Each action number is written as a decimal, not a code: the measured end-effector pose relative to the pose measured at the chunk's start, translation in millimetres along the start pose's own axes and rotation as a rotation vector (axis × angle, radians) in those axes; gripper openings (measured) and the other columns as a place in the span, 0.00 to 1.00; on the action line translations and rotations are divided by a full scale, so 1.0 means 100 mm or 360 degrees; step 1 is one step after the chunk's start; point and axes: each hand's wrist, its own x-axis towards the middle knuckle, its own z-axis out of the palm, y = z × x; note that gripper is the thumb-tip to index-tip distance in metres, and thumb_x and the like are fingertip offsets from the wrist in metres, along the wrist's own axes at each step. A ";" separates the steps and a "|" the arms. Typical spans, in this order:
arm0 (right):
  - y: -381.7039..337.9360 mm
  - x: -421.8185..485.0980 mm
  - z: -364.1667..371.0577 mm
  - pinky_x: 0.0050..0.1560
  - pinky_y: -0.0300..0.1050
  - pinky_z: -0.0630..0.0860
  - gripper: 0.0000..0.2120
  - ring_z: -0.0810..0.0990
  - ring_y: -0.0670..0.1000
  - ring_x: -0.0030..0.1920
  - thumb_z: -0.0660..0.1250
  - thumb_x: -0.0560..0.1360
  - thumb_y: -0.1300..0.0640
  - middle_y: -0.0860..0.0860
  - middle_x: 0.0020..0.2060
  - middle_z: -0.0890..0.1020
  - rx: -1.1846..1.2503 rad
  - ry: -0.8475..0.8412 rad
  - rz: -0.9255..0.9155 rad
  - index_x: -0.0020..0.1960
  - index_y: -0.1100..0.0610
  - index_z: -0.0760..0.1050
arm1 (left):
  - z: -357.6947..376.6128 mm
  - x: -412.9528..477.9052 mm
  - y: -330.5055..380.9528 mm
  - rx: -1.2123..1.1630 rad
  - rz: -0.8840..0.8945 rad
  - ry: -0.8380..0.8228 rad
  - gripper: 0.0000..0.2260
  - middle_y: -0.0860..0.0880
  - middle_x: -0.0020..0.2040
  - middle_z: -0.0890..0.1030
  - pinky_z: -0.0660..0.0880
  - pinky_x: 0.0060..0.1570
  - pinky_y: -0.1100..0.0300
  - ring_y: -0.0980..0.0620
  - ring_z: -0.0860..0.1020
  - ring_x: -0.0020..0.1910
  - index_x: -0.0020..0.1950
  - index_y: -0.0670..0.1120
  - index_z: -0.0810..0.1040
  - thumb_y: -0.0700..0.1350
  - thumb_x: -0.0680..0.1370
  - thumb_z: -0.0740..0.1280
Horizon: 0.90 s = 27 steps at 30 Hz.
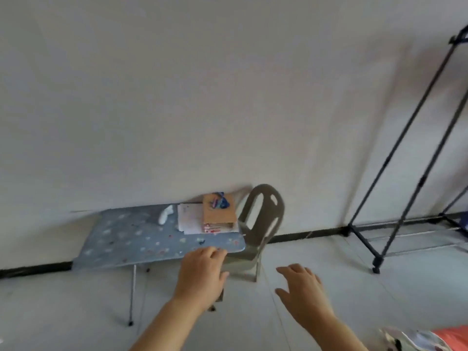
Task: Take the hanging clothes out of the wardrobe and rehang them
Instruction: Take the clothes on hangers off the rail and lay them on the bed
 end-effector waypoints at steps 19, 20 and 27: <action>-5.57 0.08 0.80 0.65 0.40 0.64 0.23 0.69 0.46 0.63 0.63 0.76 0.46 0.44 0.65 0.70 -0.0020 -0.0368 -0.1770 0.70 0.45 0.65 | -1.73 -3.35 -3.56 0.0465 -0.1612 0.0477 0.19 0.53 0.64 0.71 0.66 0.61 0.58 0.53 0.70 0.62 0.71 0.52 0.62 0.54 0.80 0.56; -5.78 0.10 0.84 0.64 0.39 0.63 0.23 0.69 0.45 0.63 0.62 0.76 0.45 0.43 0.65 0.70 -0.0027 -0.0371 -0.1845 0.70 0.44 0.64 | -1.77 -3.43 -3.70 0.0506 -0.1676 0.0465 0.19 0.53 0.65 0.71 0.65 0.61 0.58 0.53 0.69 0.63 0.71 0.53 0.62 0.55 0.80 0.55; -7.19 0.35 0.97 0.65 0.39 0.63 0.22 0.69 0.46 0.64 0.62 0.77 0.46 0.43 0.65 0.70 0.0017 -0.0408 -0.2299 0.70 0.45 0.64 | -2.19 -3.73 -4.55 0.0711 -0.1980 0.0559 0.20 0.53 0.67 0.70 0.64 0.61 0.60 0.53 0.69 0.64 0.73 0.54 0.61 0.54 0.80 0.55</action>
